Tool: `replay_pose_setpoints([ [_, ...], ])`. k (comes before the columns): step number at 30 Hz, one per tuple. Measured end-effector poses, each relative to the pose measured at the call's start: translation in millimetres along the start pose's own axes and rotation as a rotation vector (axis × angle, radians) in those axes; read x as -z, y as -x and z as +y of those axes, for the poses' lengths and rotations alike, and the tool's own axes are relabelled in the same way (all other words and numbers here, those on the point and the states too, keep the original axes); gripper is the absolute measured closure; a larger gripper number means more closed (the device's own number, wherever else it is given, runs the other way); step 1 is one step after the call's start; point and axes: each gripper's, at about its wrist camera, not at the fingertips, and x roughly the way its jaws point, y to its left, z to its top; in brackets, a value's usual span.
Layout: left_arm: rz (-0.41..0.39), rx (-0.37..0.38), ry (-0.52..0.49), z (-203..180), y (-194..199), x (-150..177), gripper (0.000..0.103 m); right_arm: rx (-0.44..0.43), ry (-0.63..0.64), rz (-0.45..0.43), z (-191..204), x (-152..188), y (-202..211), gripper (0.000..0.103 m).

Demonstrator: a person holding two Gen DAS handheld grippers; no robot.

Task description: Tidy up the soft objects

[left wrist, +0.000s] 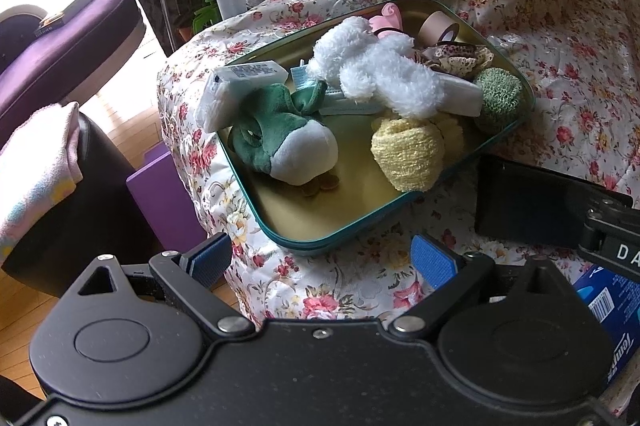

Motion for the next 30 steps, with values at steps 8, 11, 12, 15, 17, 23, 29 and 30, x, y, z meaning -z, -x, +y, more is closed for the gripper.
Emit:
replay_pose_setpoints([
  [8,0.002,0.001,0.004,0.6,-0.2,-0.1,0.009,0.000,0.000,0.001,0.3,0.2,0.0,0.000],
  [11,0.003,0.001,0.005,0.7,-0.1,-0.3,0.009,0.000,0.000,0.001,0.4,0.2,0.0,0.000],
  [12,0.002,0.002,0.005,0.7,-0.1,-0.5,0.009,0.000,0.000,0.001,0.3,0.2,-0.1,0.000],
  [15,0.003,0.002,0.004,0.7,-0.4,-0.6,0.009,-0.001,0.000,0.001,0.3,0.2,-0.1,0.000],
  [17,0.004,0.002,0.004,0.8,-0.6,-0.7,0.009,0.000,0.000,0.001,0.4,0.3,-0.2,0.000],
  [23,0.011,0.006,0.007,1.2,-1.5,0.3,0.009,0.000,0.000,0.001,0.5,0.3,-0.1,0.000],
  [29,0.013,0.009,0.008,1.0,-1.5,0.3,0.009,-0.001,0.000,0.002,0.6,0.3,-0.2,0.000],
  [30,0.013,0.009,0.008,0.9,-1.5,0.2,0.009,0.000,0.000,0.001,0.7,0.3,-0.1,0.000],
])
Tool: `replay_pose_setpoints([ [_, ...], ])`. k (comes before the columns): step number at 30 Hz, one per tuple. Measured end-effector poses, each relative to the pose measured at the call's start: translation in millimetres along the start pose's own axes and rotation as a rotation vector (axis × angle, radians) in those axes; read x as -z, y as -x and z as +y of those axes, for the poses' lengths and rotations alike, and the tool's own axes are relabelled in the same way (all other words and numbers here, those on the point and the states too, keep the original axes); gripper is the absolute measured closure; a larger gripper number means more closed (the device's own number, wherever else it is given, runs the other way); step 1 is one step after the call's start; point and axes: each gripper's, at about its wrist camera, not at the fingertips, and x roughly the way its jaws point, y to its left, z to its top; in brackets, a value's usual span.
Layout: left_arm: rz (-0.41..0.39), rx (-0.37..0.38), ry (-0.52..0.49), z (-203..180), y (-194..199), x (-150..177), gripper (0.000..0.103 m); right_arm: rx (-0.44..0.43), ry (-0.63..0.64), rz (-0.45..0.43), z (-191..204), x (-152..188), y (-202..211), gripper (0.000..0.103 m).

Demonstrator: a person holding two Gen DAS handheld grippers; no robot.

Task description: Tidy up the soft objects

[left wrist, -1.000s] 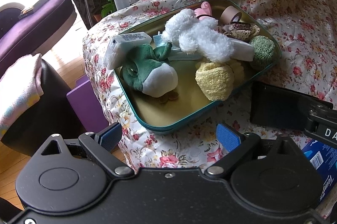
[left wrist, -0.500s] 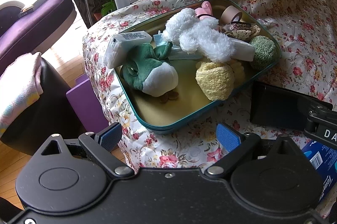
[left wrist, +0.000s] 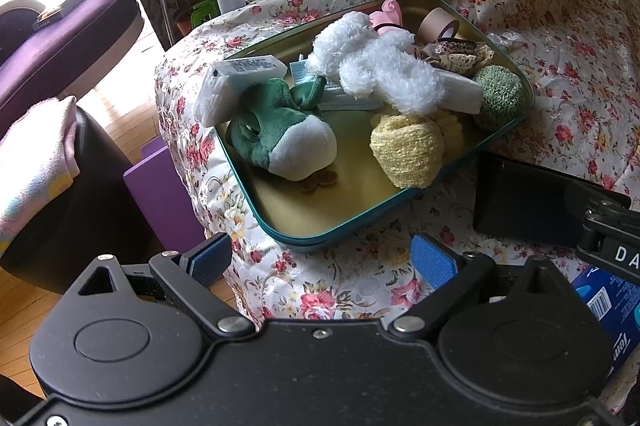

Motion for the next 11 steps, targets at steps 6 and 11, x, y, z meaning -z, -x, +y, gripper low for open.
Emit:
replay_pose_setpoints([
  [6,0.003,0.002,0.001,-0.4,-0.1,0.2,0.009,0.000,0.000,0.000,0.0,0.0,-0.1,0.000],
  [11,0.004,0.001,0.001,-0.4,0.0,0.3,0.009,0.000,0.000,0.000,0.0,0.0,-0.1,0.000],
])
